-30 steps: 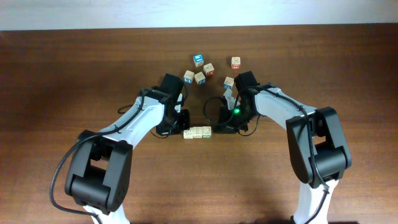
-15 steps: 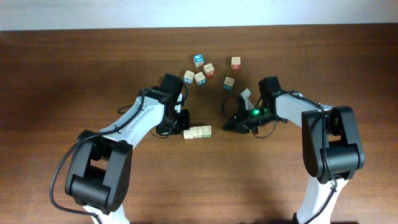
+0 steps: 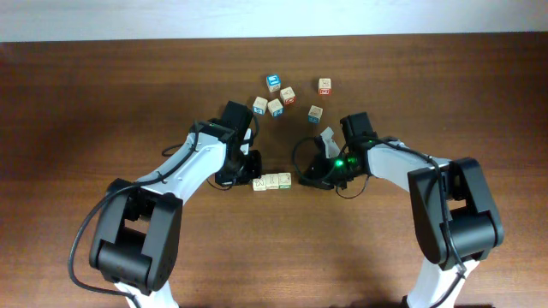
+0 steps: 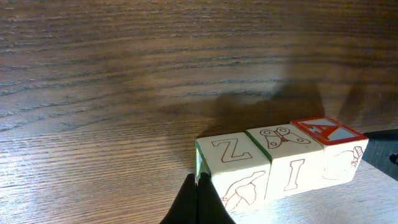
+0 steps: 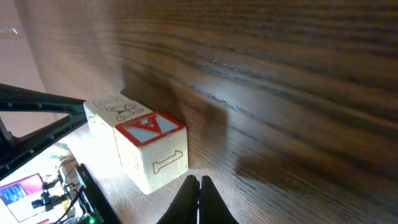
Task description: Rotate 3 blocks
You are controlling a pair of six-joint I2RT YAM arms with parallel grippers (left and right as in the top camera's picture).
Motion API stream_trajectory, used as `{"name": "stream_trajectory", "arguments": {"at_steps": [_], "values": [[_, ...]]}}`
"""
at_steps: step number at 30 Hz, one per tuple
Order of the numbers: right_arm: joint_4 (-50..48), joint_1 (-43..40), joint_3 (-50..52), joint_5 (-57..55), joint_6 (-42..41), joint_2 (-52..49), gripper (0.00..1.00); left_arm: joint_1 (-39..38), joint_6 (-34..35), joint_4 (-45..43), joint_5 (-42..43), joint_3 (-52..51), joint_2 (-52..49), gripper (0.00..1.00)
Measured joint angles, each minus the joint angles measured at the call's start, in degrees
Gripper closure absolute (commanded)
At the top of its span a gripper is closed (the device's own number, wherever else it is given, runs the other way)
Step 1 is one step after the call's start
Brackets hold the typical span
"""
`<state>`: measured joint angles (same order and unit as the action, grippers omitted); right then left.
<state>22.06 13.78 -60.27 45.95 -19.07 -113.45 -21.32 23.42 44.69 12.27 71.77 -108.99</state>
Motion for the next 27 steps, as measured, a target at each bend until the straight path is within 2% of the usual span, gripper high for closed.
{"name": "stream_trajectory", "arguments": {"at_steps": [9,27], "values": [[-3.69,2.67,0.09,-0.04,-3.50,0.00,0.96,0.00,0.00,0.02,-0.02,0.00,0.00,1.00],[-2.69,4.42,0.07,-1.88,-3.72,1.77,0.95,0.35,0.00,0.09,-0.90,-0.04,0.00,1.00]]}}
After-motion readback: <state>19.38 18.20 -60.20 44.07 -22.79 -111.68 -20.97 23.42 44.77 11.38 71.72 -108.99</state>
